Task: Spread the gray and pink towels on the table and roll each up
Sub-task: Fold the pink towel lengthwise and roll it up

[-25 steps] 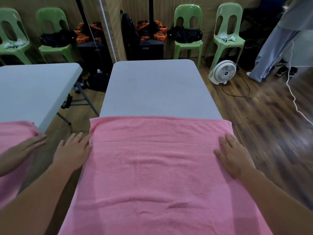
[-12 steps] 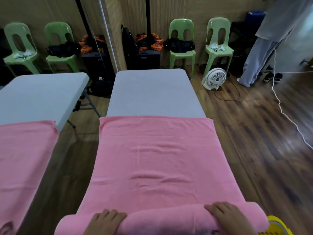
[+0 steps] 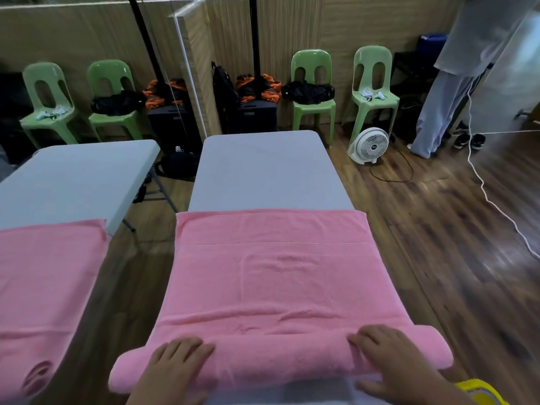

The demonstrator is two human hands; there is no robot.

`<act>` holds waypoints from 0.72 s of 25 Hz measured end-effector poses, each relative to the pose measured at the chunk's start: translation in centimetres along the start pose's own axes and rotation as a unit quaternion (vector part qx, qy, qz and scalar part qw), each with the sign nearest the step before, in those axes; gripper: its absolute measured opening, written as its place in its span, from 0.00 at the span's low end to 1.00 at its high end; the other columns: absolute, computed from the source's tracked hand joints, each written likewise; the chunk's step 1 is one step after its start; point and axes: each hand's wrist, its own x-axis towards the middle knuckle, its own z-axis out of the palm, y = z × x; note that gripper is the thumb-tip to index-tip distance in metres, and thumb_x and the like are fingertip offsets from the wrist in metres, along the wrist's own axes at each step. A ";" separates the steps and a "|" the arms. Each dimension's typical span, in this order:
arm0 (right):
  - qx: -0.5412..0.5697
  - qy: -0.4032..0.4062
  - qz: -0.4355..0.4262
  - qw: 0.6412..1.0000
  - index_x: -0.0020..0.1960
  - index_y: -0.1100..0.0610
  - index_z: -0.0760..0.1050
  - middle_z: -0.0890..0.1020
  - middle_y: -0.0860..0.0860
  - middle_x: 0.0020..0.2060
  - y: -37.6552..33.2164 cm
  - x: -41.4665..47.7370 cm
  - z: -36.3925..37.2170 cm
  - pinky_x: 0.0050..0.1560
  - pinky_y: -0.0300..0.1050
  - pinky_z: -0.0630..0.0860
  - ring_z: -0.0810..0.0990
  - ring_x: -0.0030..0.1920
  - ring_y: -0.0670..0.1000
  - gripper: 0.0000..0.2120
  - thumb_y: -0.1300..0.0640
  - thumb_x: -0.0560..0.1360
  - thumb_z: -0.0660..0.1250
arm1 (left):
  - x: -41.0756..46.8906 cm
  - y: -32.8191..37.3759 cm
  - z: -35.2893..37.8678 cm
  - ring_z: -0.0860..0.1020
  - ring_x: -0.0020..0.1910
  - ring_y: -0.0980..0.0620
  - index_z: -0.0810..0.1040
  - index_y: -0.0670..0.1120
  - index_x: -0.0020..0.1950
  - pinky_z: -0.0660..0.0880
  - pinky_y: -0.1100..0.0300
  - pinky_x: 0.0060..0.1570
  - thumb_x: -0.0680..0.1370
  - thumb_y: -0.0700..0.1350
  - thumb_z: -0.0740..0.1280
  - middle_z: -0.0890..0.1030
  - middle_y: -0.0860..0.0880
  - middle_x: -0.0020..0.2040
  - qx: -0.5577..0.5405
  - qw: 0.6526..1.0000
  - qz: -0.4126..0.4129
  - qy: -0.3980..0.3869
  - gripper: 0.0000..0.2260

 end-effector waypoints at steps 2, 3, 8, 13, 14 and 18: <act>-0.005 -0.010 0.011 1.000 0.59 0.46 0.76 0.81 0.45 0.48 -0.5 -0.9 1.5 0.42 0.47 0.81 0.82 0.44 0.49 0.37 0.36 0.52 0.70 | -0.4 0.0 0.8 0.79 0.46 0.52 0.77 0.60 0.60 0.66 0.58 0.50 0.54 0.60 0.66 0.80 0.57 0.51 -0.006 1.000 -0.014 0.003 0.33; 0.000 -0.011 0.023 1.000 0.56 0.45 0.74 0.81 0.44 0.44 -0.4 -0.9 2.0 0.37 0.47 0.80 0.81 0.40 0.50 0.36 0.40 0.48 0.71 | -0.3 0.3 0.6 0.79 0.44 0.53 0.75 0.61 0.58 0.67 0.58 0.47 0.54 0.59 0.66 0.80 0.58 0.47 -0.012 1.000 -0.016 0.016 0.31; 0.007 -0.084 0.092 0.992 0.54 0.42 0.74 0.81 0.42 0.47 1.1 1.0 -1.7 0.48 0.49 0.72 0.79 0.50 0.48 0.23 0.39 0.61 0.61 | 0.4 0.8 -0.4 0.73 0.39 0.59 0.72 0.61 0.49 0.70 0.60 0.33 0.60 0.59 0.64 0.79 0.61 0.36 0.035 0.998 0.000 0.047 0.18; 0.004 0.004 0.089 0.996 0.53 0.44 0.76 0.80 0.44 0.49 1.4 2.4 -2.6 0.47 0.52 0.76 0.79 0.48 0.52 0.19 0.42 0.66 0.56 | 1.1 0.5 -1.6 0.77 0.46 0.52 0.76 0.58 0.56 0.70 0.55 0.42 0.69 0.58 0.64 0.79 0.57 0.50 0.012 0.994 -0.041 0.099 0.16; 0.003 0.023 0.064 0.998 0.53 0.44 0.76 0.80 0.45 0.49 1.1 1.6 -1.8 0.47 0.52 0.77 0.80 0.47 0.52 0.19 0.42 0.65 0.60 | 0.8 0.6 -1.3 0.76 0.50 0.52 0.78 0.58 0.57 0.70 0.54 0.48 0.68 0.60 0.65 0.79 0.56 0.53 0.013 0.995 -0.031 0.094 0.19; -0.060 0.015 0.071 0.996 0.63 0.48 0.77 0.81 0.47 0.57 -0.4 -0.1 2.2 0.57 0.57 0.71 0.80 0.54 0.53 0.36 0.37 0.57 0.69 | 0.2 0.2 0.5 0.76 0.56 0.48 0.74 0.61 0.65 0.69 0.47 0.58 0.58 0.61 0.68 0.78 0.52 0.60 0.046 0.997 -0.066 0.004 0.34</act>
